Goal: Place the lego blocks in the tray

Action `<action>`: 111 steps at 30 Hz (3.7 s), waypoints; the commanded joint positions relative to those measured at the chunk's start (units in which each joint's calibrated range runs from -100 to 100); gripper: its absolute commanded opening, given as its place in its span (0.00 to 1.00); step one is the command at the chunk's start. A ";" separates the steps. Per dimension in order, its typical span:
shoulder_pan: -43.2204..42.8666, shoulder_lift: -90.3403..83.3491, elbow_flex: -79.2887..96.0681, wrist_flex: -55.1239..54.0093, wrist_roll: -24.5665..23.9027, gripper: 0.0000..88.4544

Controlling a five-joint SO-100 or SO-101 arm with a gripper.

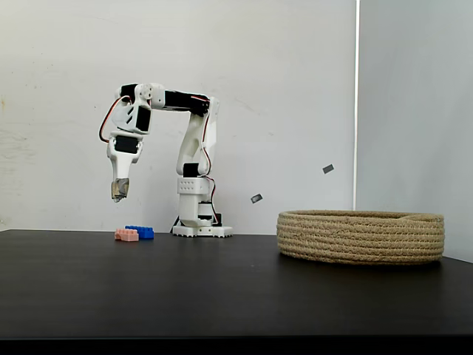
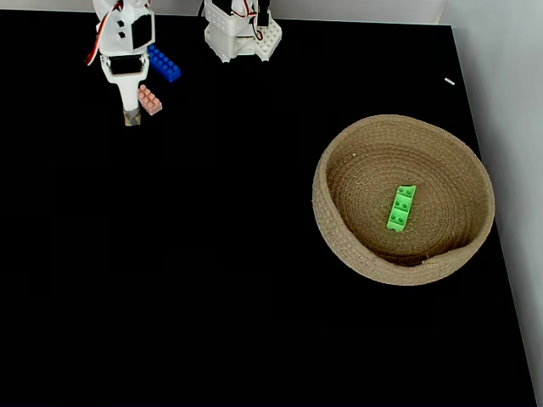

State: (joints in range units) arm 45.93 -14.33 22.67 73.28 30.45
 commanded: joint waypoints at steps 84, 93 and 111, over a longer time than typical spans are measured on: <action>6.75 -0.46 18.51 -9.35 -18.95 0.20; 7.00 -0.54 20.88 -11.77 -18.85 0.15; 5.84 -4.93 15.41 -8.19 -18.32 0.00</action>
State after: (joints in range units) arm 52.52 -14.25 45.74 60.05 11.60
